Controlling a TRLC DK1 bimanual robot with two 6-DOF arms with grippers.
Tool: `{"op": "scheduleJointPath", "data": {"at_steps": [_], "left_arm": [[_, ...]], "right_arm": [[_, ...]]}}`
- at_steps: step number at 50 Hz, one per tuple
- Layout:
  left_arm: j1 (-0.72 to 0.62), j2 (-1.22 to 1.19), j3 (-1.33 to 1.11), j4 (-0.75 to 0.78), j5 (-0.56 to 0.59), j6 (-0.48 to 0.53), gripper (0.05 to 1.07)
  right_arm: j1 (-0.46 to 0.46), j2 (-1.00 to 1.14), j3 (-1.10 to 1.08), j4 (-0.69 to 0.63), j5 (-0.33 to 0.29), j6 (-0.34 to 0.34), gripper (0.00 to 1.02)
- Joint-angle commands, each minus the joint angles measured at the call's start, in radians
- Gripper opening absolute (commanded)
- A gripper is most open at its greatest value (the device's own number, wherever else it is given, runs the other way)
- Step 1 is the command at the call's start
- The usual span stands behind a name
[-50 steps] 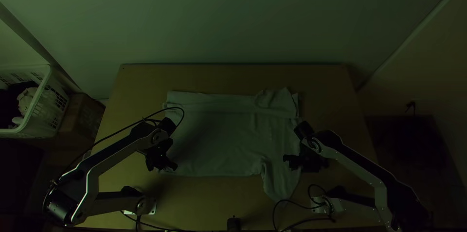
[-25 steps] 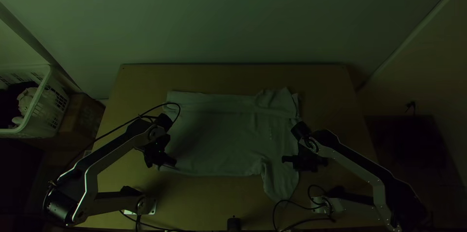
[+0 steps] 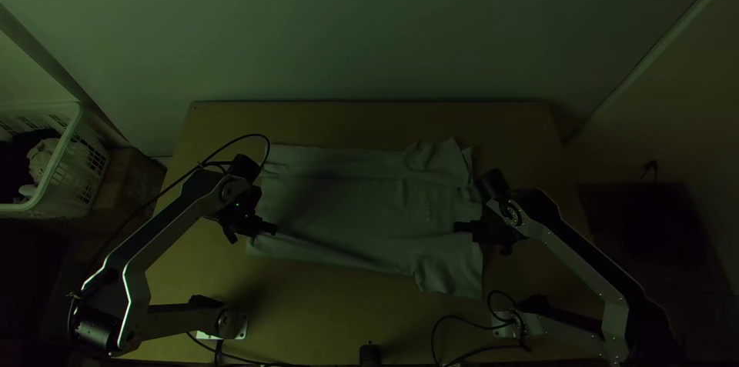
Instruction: Fold the t-shirt
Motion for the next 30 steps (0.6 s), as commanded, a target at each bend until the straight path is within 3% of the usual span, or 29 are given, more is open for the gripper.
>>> {"op": "scheduleJointPath", "data": {"at_steps": [1, 30], "left_arm": [[0.042, 0.015, 0.065, -0.009, 0.008, 0.007, 0.08], [0.126, 0.24, 0.456, -0.015, 0.009, 0.044, 0.08]], "right_arm": [[-0.045, -0.006, 0.051, -0.018, 0.019, -0.046, 0.03], [-0.188, 0.21, 0.315, -0.006, 0.037, -0.136, 0.03]]}}
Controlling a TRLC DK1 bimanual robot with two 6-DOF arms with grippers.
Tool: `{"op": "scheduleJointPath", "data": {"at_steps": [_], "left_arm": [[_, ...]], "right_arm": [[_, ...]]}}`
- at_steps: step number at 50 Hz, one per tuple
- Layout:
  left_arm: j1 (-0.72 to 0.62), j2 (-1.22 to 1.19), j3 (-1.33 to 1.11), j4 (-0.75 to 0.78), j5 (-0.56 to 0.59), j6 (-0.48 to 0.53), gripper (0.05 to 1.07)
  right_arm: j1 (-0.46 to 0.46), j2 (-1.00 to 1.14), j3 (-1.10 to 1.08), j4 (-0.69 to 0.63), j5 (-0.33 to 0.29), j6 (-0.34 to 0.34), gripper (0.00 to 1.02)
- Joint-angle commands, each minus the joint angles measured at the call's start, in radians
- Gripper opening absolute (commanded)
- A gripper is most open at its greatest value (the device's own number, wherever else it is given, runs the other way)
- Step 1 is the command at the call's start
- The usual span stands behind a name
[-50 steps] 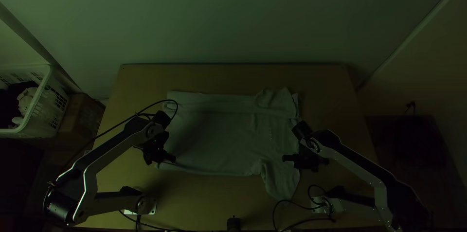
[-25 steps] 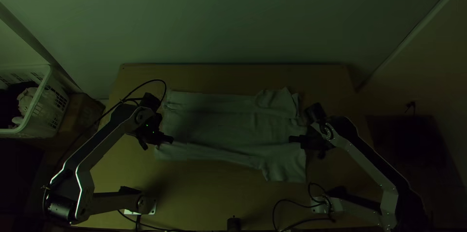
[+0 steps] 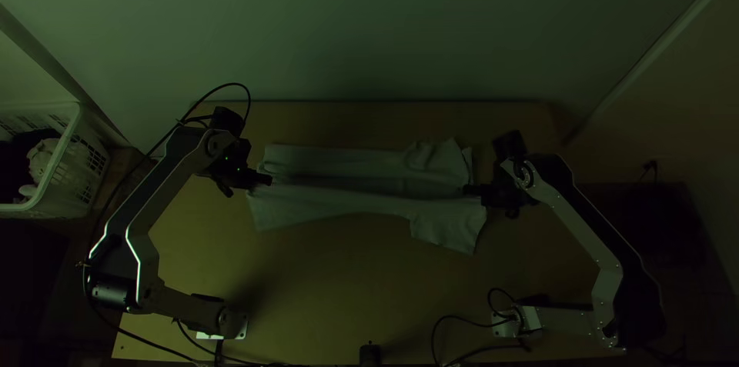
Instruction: Fold the t-shirt
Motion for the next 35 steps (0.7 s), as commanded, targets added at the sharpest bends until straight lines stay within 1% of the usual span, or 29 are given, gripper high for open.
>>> {"op": "scheduleJointPath", "data": {"at_steps": [1, 19, 35], "left_arm": [[0.007, 0.061, 0.086, -0.014, 0.001, 0.01, 0.08], [-0.001, 0.27, 0.362, -0.012, 0.001, 0.022, 0.08], [0.013, 0.451, 0.572, 0.003, 0.001, 0.08, 0.08]], "right_arm": [[-0.023, 0.061, 0.061, -0.003, 0.02, -0.018, 0.03], [-0.053, 0.272, 0.266, 0.031, 0.02, -0.033, 0.03], [-0.074, 0.461, 0.427, 0.043, 0.02, -0.041, 0.03]]}}
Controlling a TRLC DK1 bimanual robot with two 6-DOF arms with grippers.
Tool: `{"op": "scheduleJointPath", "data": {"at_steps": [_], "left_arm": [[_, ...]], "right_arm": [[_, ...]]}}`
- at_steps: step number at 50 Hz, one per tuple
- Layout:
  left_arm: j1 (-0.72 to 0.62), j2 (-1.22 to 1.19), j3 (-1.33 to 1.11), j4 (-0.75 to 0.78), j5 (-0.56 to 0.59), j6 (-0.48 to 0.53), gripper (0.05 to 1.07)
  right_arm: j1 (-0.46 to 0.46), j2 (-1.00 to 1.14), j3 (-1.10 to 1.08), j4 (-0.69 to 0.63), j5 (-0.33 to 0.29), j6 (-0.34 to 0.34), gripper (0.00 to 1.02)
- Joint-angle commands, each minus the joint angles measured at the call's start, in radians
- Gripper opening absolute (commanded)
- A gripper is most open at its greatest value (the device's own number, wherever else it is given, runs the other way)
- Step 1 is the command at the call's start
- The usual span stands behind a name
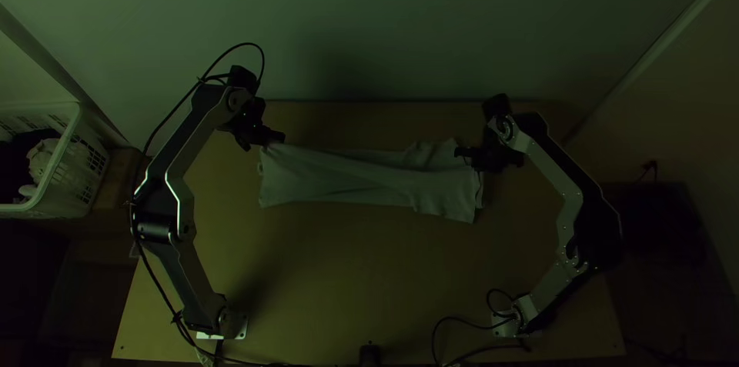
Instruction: Fold the t-shirt
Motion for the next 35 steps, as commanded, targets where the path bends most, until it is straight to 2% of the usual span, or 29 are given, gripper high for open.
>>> {"op": "scheduleJointPath", "data": {"at_steps": [1, 12, 15, 16, 17, 21, 22, 23, 26, 35], "left_arm": [[0.011, 0.065, 0.072, -0.003, 0.002, 0.031, 0.08], [0.011, 0.14, 0.11, -0.006, 0.002, 0.047, 0.08], [0.011, 0.149, 0.11, -0.012, 0.002, 0.047, 0.1], [0.011, 0.152, 0.108, -0.013, 0.002, 0.047, 0.16], [0.011, 0.153, 0.108, -0.013, 0.002, 0.047, 0.26], [0.011, 0.153, 0.107, -0.026, 0.002, 0.048, 0.86], [0.011, 0.152, 0.105, -0.03, 0.002, 0.047, 0.98], [0.011, 0.152, 0.105, -0.03, 0.002, 0.045, 1.04], [0.015, 0.146, 0.102, -0.03, 0.01, 0.042, 1.03], [0.047, 0.1, 0.058, 0.022, 0.063, 0.036, 1.03]], "right_arm": [[-0.016, 0.07, 0.061, 0.008, 0.013, -0.013, 0.03], [-0.039, 0.198, 0.179, 0.02, 0.013, -0.013, 0.04], [-0.046, 0.233, 0.217, 0.02, 0.013, -0.013, 0.19], [-0.047, 0.242, 0.228, 0.019, 0.013, -0.013, 0.25], [-0.049, 0.256, 0.243, 0.016, 0.013, -0.013, 0.34], [-0.049, 0.285, 0.292, -0.01, 0.013, -0.019, 0.68], [-0.049, 0.287, 0.299, -0.022, 0.013, -0.022, 0.74], [-0.049, 0.287, 0.303, -0.03, 0.013, -0.022, 0.79], [-0.049, 0.282, 0.312, -0.036, 0.013, -0.025, 0.85], [-0.058, 0.238, 0.329, -0.022, 0.011, -0.017, 0.92]]}}
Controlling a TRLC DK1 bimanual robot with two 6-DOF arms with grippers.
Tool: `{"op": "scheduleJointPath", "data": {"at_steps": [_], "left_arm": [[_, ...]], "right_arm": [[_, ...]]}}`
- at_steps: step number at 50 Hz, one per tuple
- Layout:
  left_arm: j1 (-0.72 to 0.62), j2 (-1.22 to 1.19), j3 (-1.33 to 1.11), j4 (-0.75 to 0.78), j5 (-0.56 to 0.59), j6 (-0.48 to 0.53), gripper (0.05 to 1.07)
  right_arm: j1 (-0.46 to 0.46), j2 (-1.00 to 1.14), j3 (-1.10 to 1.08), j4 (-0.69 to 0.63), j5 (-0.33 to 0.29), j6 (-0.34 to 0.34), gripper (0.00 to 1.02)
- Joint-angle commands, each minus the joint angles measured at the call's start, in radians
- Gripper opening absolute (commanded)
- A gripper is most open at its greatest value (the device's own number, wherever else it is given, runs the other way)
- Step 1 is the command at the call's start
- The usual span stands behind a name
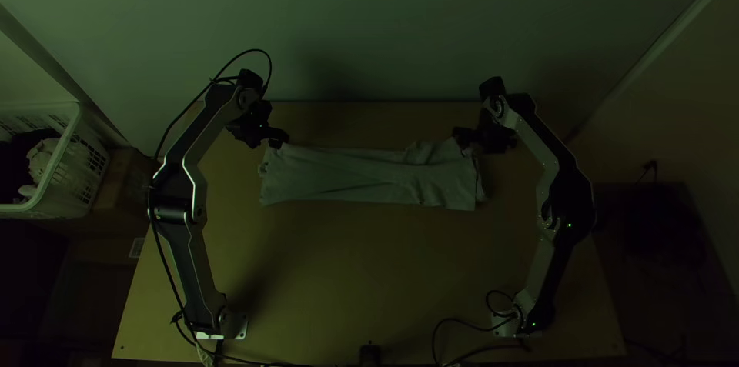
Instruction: Fold the t-shirt
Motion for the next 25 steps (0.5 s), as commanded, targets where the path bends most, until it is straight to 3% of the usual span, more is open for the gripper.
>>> {"op": "scheduleJointPath", "data": {"at_steps": [1, 4, 9, 25], "left_arm": [[0.031, -0.057, -0.038, 0.024, 0.059, 0.016, 1.03], [0.053, -0.089, -0.079, 0.061, 0.128, 0.02, 1.03], [0.086, -0.129, -0.129, 0.09, 0.22, 0.02, 1.03], [0.241, -0.166, -0.234, 0.13, 0.518, 0.016, 1.03]], "right_arm": [[-0.012, -0.041, 0.024, -0.006, 0.008, -0.008, 0.92], [-0.015, -0.066, 0.019, 0.014, 0.011, -0.011, 0.92], [-0.015, -0.093, 0.029, 0.022, 0.126, -0.028, 0.94], [-0.05, -0.235, 0.03, 0.02, 0.12, -0.014, 0.97]]}}
